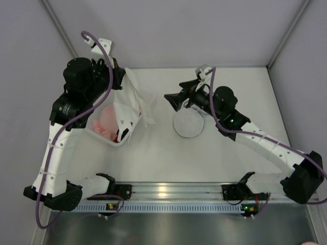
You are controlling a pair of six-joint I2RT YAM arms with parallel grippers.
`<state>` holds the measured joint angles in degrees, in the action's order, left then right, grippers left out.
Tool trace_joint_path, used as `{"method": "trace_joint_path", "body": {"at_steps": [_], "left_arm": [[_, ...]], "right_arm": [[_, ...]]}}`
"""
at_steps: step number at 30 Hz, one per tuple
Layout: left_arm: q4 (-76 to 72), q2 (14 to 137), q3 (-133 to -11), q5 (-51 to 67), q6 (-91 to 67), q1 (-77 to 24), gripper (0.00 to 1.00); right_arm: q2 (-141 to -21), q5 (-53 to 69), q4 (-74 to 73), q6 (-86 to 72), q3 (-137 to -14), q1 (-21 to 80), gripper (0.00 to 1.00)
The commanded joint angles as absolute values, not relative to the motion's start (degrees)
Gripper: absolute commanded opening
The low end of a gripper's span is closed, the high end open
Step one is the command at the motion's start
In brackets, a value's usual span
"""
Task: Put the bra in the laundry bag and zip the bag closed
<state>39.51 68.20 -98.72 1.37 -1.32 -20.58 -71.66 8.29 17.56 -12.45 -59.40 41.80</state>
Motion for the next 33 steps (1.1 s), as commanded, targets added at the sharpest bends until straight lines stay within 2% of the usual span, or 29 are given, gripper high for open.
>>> {"method": "trace_joint_path", "body": {"at_steps": [1, 6, 11, 17, 24, 29, 33], "left_arm": [[39.20, 67.32, -98.09, 5.27, -0.53, -21.27, 0.00], [39.20, 69.17, -97.65, 6.07, -1.49, -22.32, 0.00], [39.20, 69.79, -97.29, 5.54, -2.37, -23.20, 0.00], [39.20, 69.43, -97.29, 3.87, -3.34, -23.47, 0.00], [39.11, 69.26, -97.38, 1.41, -4.83, -23.64, 0.00], [39.20, 69.00, -96.33, -9.46, -4.40, -23.99, 0.00], [39.20, 68.82, -95.98, -14.05, -5.97, -24.17, 0.00]], "right_arm": [[-66.38, 10.97, 20.03, -15.29, -60.12, 42.71, 0.99], [-64.60, 13.11, 18.55, -7.68, -60.73, 47.01, 0.99], [-72.58, 0.28, 11.79, -1.94, -68.88, 55.70, 0.99], [-80.06, -13.69, 13.45, -0.53, -73.20, 60.29, 0.99], [-84.64, -17.49, 13.18, -2.19, -78.13, 62.14, 0.99], [-82.80, -20.13, 9.40, -10.79, -79.11, 62.32, 0.99], [-79.89, -15.04, 15.37, -11.52, -75.15, 62.67, 0.99]]}}
